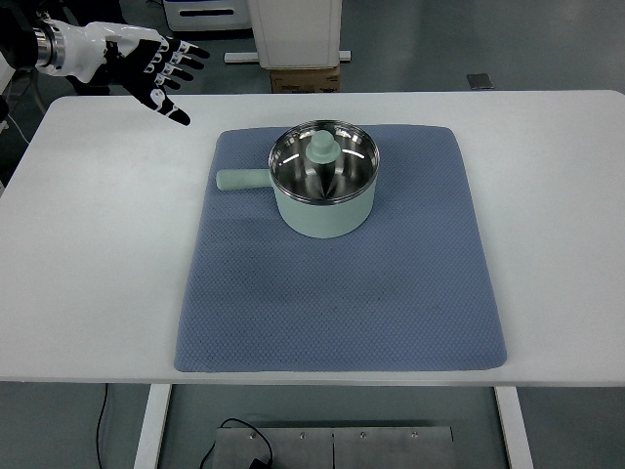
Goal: Rotate green pot handle
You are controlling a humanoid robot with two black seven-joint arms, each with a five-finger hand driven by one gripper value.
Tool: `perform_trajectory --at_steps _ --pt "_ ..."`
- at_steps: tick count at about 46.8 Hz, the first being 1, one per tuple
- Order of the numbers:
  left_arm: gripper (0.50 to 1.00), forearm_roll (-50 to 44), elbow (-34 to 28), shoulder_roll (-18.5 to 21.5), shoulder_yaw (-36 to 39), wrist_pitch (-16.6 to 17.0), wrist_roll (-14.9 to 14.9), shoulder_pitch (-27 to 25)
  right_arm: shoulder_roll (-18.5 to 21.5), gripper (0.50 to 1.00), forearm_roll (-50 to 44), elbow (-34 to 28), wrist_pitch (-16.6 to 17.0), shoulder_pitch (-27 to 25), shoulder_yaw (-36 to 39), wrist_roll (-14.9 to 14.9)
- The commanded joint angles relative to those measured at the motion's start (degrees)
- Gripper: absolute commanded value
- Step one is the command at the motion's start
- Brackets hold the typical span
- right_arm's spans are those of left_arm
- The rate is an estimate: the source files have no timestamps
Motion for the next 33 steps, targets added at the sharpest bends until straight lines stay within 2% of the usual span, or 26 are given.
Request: perform_trajectory --at_steps 1,10,11,18,23,27,33 --pt "1.0 -23.9 2.4 -1.3 -2.8 0.0 0.0 3.5 0.0 1.0 0.0 0.0 0.0 0.0 0.0 0.0" --pt "1.0 -27.8 9.0 -4.9 -14.1 0.0 0.0 10.3 0.0 1.0 0.0 0.0 0.0 0.0 0.0 0.0" --pt "1.0 -28.2 11.1 -5.7 -20.6 0.2 -0.1 13.1 0.0 1.0 0.0 0.0 0.0 0.0 0.0 0.0" --pt "1.0 -28.3 12.0 -6.0 -34.1 2.3 -0.1 21.1 0.0 1.0 0.0 0.0 0.0 0.0 0.0 0.0" --pt "1.0 -28.3 12.0 -7.0 -38.1 2.6 -0.7 25.9 0.0 1.0 0.0 0.0 0.0 0.0 0.0 0.0" --pt "1.0 -28.3 12.2 -7.1 -41.1 2.6 -2.9 28.6 0.0 1.0 0.0 0.0 0.0 0.0 0.0 0.0" --pt "1.0 -28.2 12.3 -6.6 -45.0 2.7 -3.6 28.9 0.0 1.0 0.0 0.0 0.0 0.0 -0.1 0.0"
